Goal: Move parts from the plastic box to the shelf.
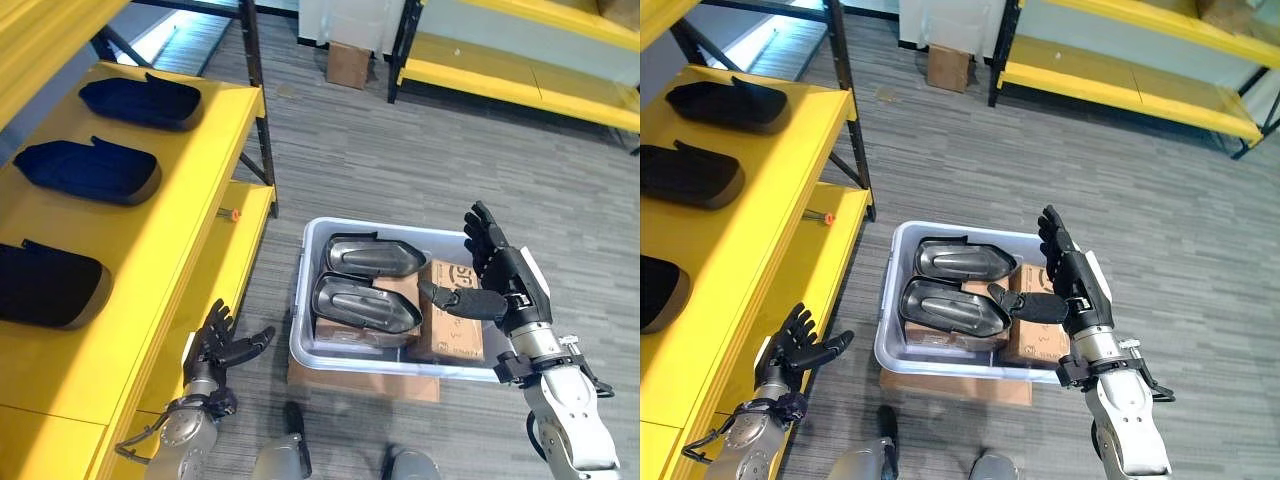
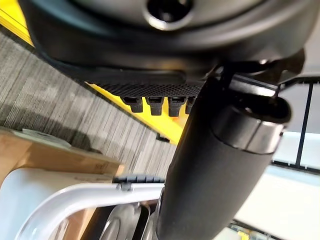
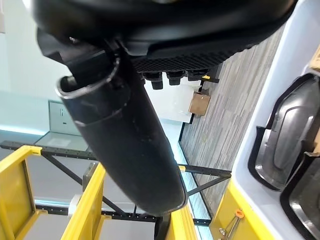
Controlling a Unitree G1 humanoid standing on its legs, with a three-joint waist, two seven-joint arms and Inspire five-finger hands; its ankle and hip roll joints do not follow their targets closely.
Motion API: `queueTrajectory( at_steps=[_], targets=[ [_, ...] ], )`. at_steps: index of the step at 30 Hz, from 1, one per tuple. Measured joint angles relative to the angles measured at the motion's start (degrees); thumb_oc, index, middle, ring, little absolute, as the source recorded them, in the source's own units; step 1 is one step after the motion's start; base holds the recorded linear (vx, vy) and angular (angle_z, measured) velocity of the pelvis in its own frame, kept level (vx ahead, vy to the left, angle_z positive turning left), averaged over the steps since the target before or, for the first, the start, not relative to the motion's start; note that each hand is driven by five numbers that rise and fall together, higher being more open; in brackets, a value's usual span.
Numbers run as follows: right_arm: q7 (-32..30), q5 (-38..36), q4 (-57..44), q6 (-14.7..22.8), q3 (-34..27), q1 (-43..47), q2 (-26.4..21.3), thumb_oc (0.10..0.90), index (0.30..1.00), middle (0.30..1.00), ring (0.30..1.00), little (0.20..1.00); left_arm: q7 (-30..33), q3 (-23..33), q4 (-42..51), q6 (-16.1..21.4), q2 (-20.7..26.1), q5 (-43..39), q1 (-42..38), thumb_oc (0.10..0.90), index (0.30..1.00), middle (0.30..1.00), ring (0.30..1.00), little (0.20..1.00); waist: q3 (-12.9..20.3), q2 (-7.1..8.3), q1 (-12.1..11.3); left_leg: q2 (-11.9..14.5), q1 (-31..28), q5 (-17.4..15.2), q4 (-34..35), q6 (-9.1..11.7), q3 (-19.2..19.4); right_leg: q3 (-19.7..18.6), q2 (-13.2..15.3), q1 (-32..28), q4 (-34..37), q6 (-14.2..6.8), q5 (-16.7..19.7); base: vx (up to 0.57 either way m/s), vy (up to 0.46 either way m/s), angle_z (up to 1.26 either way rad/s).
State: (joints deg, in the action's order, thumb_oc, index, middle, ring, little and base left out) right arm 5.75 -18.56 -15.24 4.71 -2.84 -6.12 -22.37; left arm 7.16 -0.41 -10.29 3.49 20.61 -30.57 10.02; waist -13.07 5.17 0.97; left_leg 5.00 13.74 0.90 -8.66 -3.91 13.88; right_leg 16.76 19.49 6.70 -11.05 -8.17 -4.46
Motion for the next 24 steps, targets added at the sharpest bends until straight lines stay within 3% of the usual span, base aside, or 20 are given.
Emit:
queueTrajectory(
  at_steps=[3, 4, 5, 6, 9, 12, 14, 24],
  targets=[
    [0.08, 0.08, 0.04, -0.11, 2.04, -0.18, -0.15, 0.900, 1.000, 1.000, 1.000, 1.000, 0.06, 1.08, -0.42, -0.03, -1.10, -0.01, 2.67, 0.900, 1.000, 1.000, 1.000, 1.000, 0.10, 0.18, 0.05, 1.96, -0.34, 0.20, 0.06, 3.29, 1.23, 4.18, 3.87, -0.27, 9.03, -1.90, 6.42, 0.08, -0.154, -0.33],
    [0.14, 0.13, 0.07, -0.16, 2.11, -0.49, -0.17, 0.900, 1.000, 1.000, 1.000, 1.000, 0.03, 1.69, -0.40, -0.03, -1.12, -0.02, 3.44, 0.900, 1.000, 1.000, 1.000, 1.000, 0.16, 1.11, 0.06, 2.34, -0.52, 1.06, 0.34, 5.27, 1.14, 4.15, 3.84, -0.90, 10.49, -1.94, 7.17, 0.08, -0.198, 0.01],
    [0.22, 0.25, 0.39, -0.19, 2.01, -0.82, -0.44, 0.900, 1.000, 1.000, 1.000, 1.000, 0.03, 2.37, -0.95, -0.04, -1.61, -0.01, 3.76, 0.900, 1.000, 1.000, 1.000, 1.000, 0.14, 1.93, 0.24, 2.47, -1.14, 2.66, 1.34, 6.81, 0.60, 3.76, 3.08, -2.29, 11.65, -4.57, 11.09, 0.08, -0.210, 0.31],
    [0.20, 0.42, 0.77, -0.88, 1.41, -1.20, -1.34, 0.900, 1.000, 1.000, 1.000, 1.000, 0.08, 2.10, -1.81, -0.28, -3.55, -0.02, 3.29, 0.900, 1.000, 1.000, 1.000, 1.000, 0.12, 0.03, 0.23, 4.17, -2.16, 3.85, 3.44, 8.08, -0.52, 4.36, 0.88, -3.13, 12.06, -4.60, 11.96, 0.11, -0.177, 0.25],
    [0.27, 0.41, 0.73, -1.48, 0.70, -1.92, -4.23, 0.900, 1.000, 1.000, 1.000, 1.000, -0.64, -0.16, -1.30, -0.97, -7.56, -0.03, 5.64, 0.900, 1.000, 1.000, 1.000, 1.000, 1.20, -3.43, 0.36, 7.07, -4.17, 4.98, 7.16, 6.56, -2.83, 4.84, -3.59, -3.35, 11.90, -2.97, 10.41, 0.12, -0.170, -0.11],
    [0.53, 0.37, 0.48, -1.45, -2.49, -3.14, -5.49, 0.900, 1.000, 1.000, 1.000, 1.000, -2.00, -2.18, -1.24, -1.11, -10.71, -0.06, 6.82, 0.900, 1.000, 1.000, 1.000, 1.000, 2.02, -5.09, 2.00, 8.14, -6.34, 5.45, 7.85, 7.70, -3.03, 4.86, -4.79, -4.27, 9.97, -2.34, 8.23, 0.09, -0.138, -0.09],
    [0.57, 0.35, 0.45, -1.45, -2.96, -3.10, -5.37, 0.900, 1.000, 1.000, 1.000, 1.000, -2.47, -1.75, -0.78, -1.10, -10.46, -0.15, 6.08, 0.900, 1.000, 1.000, 1.000, 1.000, 2.14, -5.03, 2.33, 8.00, -6.79, 5.41, 8.18, 8.68, -2.65, 4.72, -4.35, -4.12, 8.96, -2.52, 7.45, 0.08, -0.100, 0.07],
    [1.87, 0.36, 0.36, -1.44, -0.02, -0.01, -5.63, 0.900, 1.000, 1.000, 1.000, 1.000, -2.92, -0.02, 0.16, -1.07, -7.91, -0.58, 6.57, 0.900, 1.000, 1.000, 1.000, 1.000, 2.84, -4.05, 1.78, 7.73, -8.93, 5.54, 10.22, 8.84, -1.15, 4.70, -4.22, -5.21, 8.88, -2.54, 6.35, 0.09, -0.071, 0.00]
  ],
)
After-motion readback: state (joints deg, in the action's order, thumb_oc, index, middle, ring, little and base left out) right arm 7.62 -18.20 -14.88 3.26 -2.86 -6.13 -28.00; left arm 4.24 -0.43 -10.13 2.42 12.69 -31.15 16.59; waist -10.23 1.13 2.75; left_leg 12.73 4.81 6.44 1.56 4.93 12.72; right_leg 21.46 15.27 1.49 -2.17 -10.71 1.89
